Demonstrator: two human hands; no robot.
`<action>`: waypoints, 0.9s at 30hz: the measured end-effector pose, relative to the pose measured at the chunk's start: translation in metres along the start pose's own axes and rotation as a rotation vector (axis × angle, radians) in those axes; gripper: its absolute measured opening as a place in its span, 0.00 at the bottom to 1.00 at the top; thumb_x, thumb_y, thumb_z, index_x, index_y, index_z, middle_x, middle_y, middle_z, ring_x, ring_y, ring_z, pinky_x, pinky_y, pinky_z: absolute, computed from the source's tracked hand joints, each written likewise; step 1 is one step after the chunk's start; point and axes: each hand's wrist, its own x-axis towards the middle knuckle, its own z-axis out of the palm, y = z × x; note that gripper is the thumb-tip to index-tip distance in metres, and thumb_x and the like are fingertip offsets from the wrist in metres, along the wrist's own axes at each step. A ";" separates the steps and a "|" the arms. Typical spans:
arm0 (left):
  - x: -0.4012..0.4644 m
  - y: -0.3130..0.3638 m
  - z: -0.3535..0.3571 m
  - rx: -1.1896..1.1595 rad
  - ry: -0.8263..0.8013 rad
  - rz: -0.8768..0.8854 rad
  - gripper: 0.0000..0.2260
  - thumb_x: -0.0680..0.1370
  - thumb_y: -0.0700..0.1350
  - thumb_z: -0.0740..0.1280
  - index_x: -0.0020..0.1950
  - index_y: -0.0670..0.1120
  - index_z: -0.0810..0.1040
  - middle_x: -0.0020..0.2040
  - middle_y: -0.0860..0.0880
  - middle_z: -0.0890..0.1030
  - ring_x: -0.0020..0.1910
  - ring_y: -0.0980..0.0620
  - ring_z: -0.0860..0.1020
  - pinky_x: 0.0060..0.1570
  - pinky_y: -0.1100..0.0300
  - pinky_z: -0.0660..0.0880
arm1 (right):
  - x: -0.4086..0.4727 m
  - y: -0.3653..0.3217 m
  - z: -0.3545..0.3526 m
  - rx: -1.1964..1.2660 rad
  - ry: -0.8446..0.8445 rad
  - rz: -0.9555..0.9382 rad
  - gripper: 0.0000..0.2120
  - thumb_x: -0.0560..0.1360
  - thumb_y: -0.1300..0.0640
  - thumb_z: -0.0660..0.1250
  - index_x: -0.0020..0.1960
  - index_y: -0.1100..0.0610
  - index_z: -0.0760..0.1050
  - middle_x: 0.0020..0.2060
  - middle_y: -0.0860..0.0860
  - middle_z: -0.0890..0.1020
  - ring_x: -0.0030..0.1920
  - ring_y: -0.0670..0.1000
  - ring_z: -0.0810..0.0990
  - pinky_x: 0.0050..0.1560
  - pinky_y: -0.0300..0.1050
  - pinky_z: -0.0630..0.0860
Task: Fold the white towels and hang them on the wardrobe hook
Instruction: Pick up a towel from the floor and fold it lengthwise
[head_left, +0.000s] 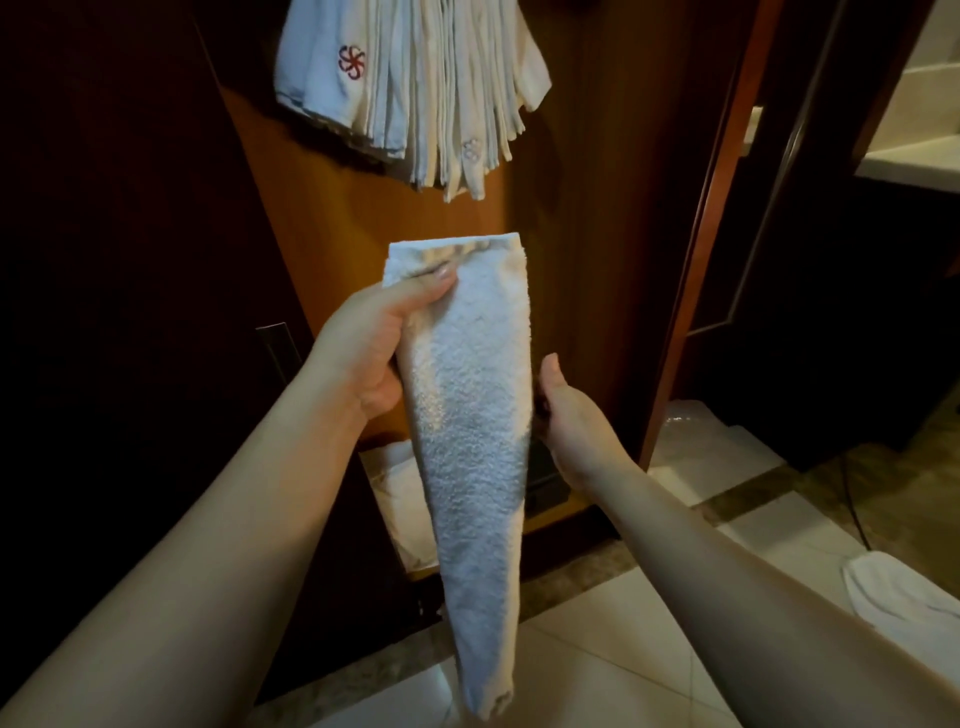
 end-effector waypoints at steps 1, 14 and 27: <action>0.000 0.002 0.001 0.011 0.001 0.001 0.16 0.70 0.45 0.73 0.57 0.43 0.81 0.49 0.45 0.86 0.51 0.46 0.85 0.48 0.51 0.81 | 0.000 -0.001 0.001 -0.004 -0.018 -0.010 0.34 0.72 0.25 0.52 0.54 0.49 0.83 0.53 0.45 0.86 0.59 0.45 0.81 0.67 0.51 0.70; 0.011 0.012 0.013 0.059 0.222 0.159 0.10 0.76 0.47 0.73 0.56 0.48 0.81 0.49 0.51 0.87 0.48 0.53 0.85 0.50 0.51 0.79 | -0.011 0.005 0.014 0.003 -0.015 -0.198 0.29 0.65 0.36 0.75 0.56 0.27 0.59 0.65 0.48 0.73 0.60 0.47 0.80 0.61 0.52 0.80; 0.011 0.038 0.005 0.008 0.016 0.207 0.07 0.75 0.45 0.70 0.53 0.47 0.81 0.49 0.49 0.86 0.53 0.48 0.85 0.51 0.52 0.80 | -0.024 -0.024 0.015 -0.172 0.098 -0.340 0.12 0.78 0.38 0.54 0.51 0.44 0.69 0.45 0.60 0.78 0.41 0.51 0.76 0.43 0.55 0.74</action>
